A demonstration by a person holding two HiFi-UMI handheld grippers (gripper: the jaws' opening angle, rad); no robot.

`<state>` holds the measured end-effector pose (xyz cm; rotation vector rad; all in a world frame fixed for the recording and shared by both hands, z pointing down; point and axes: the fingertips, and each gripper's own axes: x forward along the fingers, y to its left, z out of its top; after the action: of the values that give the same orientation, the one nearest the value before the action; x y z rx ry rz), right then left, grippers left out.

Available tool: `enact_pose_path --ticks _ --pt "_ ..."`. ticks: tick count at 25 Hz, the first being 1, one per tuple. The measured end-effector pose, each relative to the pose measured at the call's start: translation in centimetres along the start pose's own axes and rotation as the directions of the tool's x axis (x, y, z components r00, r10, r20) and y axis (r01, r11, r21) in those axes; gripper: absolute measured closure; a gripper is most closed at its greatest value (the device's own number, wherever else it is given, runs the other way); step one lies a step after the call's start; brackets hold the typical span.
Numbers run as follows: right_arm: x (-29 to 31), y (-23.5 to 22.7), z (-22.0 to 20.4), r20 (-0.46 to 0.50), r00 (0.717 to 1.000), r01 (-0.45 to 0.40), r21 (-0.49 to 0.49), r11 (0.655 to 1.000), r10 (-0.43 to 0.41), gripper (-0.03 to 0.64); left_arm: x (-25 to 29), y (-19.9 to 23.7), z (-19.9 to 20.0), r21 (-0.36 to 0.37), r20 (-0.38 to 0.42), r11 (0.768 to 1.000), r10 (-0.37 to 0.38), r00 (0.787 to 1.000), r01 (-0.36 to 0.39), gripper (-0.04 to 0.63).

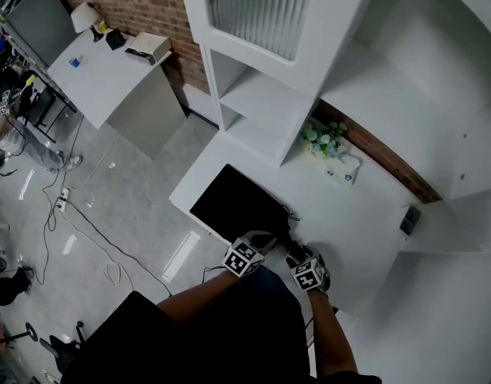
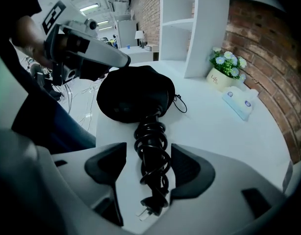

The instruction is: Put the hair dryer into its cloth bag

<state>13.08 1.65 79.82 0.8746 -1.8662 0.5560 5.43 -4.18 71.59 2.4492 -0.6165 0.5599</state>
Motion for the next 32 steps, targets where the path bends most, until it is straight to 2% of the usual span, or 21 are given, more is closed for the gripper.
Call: enact_pose_path --ticks 4,8,11,13,18,26,29,32 --pt "0.8 -0.6 -0.7 -0.013 1.000 -0.018 -0.028 0.999 0.018 0.321 0.3 0.6 0.0 0.008 -0.011 0.999 0.047 0.999 -0.047 0.563" --pt "1.6 -0.7 -2.0 -0.036 0.999 -0.030 -0.126 0.992 0.026 0.374 0.7 0.6 -0.2 -0.001 -0.018 0.997 0.077 0.997 -0.077 0.563" --pt "1.9 -0.8 -1.8 -0.021 0.998 -0.057 -0.133 0.989 0.055 0.382 0.8 1.2 0.2 -0.047 0.002 0.993 0.113 0.994 -0.113 0.563" --pt "1.9 -0.8 -1.9 -0.025 0.997 -0.076 -0.132 0.988 0.073 0.385 0.9 1.0 0.7 -0.047 0.011 0.990 0.133 0.991 -0.132 0.563" --pt "1.5 -0.9 -1.3 -0.003 0.995 -0.101 -0.129 0.986 0.101 0.390 1.8 0.7 0.9 -0.031 0.015 0.993 0.113 0.993 -0.113 0.563" --pt "0.3 -1.2 2.2 0.090 0.989 -0.105 -0.140 0.985 0.118 0.396 2.2 0.3 1.6 0.008 0.024 0.998 0.059 0.998 -0.060 0.563" --pt "0.4 -1.5 3.3 0.102 0.988 -0.104 -0.149 0.983 0.120 0.396 1.6 1.7 1.8 0.048 0.014 0.991 0.122 0.992 -0.123 0.563" --pt "0.8 -1.5 3.0 0.108 0.986 -0.110 -0.149 0.983 0.126 0.396 0.6 3.7 1.8 0.097 0.011 0.971 0.219 0.976 -0.219 0.562"
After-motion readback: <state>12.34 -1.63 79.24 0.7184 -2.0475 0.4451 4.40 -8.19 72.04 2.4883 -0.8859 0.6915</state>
